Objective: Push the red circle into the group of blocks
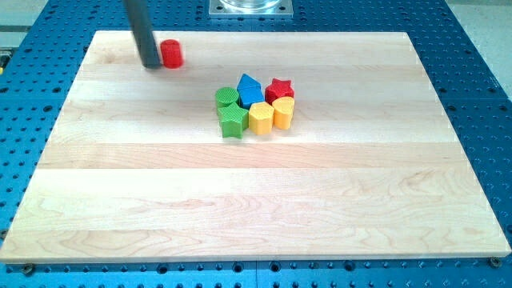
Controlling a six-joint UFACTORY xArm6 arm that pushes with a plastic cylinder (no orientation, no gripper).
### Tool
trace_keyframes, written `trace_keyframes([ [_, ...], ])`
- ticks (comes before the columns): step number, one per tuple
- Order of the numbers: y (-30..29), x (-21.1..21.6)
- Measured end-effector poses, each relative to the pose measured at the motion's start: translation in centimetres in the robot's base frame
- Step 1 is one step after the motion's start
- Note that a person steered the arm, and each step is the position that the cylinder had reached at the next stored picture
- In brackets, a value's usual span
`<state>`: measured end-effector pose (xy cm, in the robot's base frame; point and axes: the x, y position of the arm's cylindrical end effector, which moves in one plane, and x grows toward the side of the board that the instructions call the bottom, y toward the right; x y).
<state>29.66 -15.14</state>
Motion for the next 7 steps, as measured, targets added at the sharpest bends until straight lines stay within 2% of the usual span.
trace_keyframes([
  [1, 1.3, 0.2],
  [2, -4.4, -2.6],
  [3, -4.0, -3.7],
  [6, 1.2, -5.0],
  [7, 4.7, -5.4],
])
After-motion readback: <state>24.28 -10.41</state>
